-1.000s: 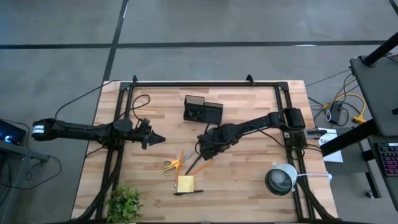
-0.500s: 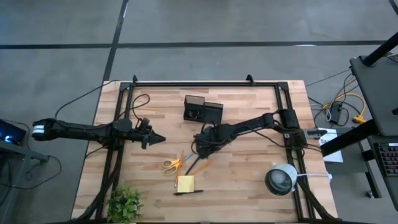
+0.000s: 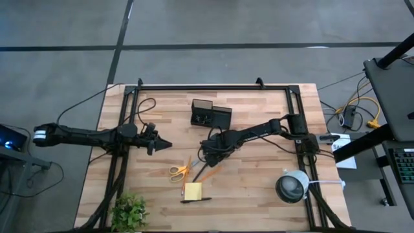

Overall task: Pick and place office supplies into organizer
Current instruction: Put the blue eraser into the desk organizer, then put the left orange pencil into the desk organizer

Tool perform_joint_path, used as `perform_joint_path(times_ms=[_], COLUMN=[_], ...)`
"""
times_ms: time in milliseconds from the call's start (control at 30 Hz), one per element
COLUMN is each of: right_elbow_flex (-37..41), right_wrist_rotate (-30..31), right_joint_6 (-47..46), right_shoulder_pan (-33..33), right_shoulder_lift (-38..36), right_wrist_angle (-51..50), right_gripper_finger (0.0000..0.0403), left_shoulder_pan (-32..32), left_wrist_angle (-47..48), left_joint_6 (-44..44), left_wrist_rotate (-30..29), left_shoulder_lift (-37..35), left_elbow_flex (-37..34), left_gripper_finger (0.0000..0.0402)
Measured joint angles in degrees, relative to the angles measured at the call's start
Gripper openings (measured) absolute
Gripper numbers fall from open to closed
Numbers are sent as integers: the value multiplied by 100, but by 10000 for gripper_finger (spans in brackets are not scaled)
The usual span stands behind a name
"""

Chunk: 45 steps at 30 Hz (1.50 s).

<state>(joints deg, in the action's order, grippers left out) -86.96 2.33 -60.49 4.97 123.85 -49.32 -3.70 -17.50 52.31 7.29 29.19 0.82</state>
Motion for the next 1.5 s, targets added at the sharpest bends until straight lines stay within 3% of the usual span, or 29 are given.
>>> perform_joint_path(times_ms=[300, 733, 900, 1000, 1100, 1267, 1333, 1500], right_elbow_flex=[-23, -1435, -2059, -2333, -2629, -3170, -3419, -3780], right_wrist_rotate=[112, 921, 923, 413, -55, -20, 328, 1991], right_joint_6=[329, 1423, 2087, 2359, 2674, 2848, 3044, 3773], right_shoulder_pan=[0, -549, -1301, -1656, -1816, -1859, -1816, -1593], right_shoulder_lift=[-98, -474, -209, 101, 424, 924, 990, 1014], right_wrist_angle=[4, -293, -217, -276, -300, -393, -391, -605], right_gripper_finger=[36, 35, 34, 35, 52, 115, 142, 182], left_shoulder_pan=[1, 1, 2, 1, 2, 0, 1, 2], left_wrist_angle=[-4, -5, -6, -7, -3, -2, -2, -2], left_joint_6=[-2, -20, -22, -22, -22, -22, -20, -17], left_wrist_rotate=[0, -2, -2, -3, -2, -4, -4, -4], left_shoulder_lift=[2, 2, 2, 3, 2, 4, 4, 2], left_elbow_flex=[0, 0, -4, -7, -7, -7, -7, -7], left_gripper_finger=[43, 43, 43, 43, 43, 43, 43, 43])
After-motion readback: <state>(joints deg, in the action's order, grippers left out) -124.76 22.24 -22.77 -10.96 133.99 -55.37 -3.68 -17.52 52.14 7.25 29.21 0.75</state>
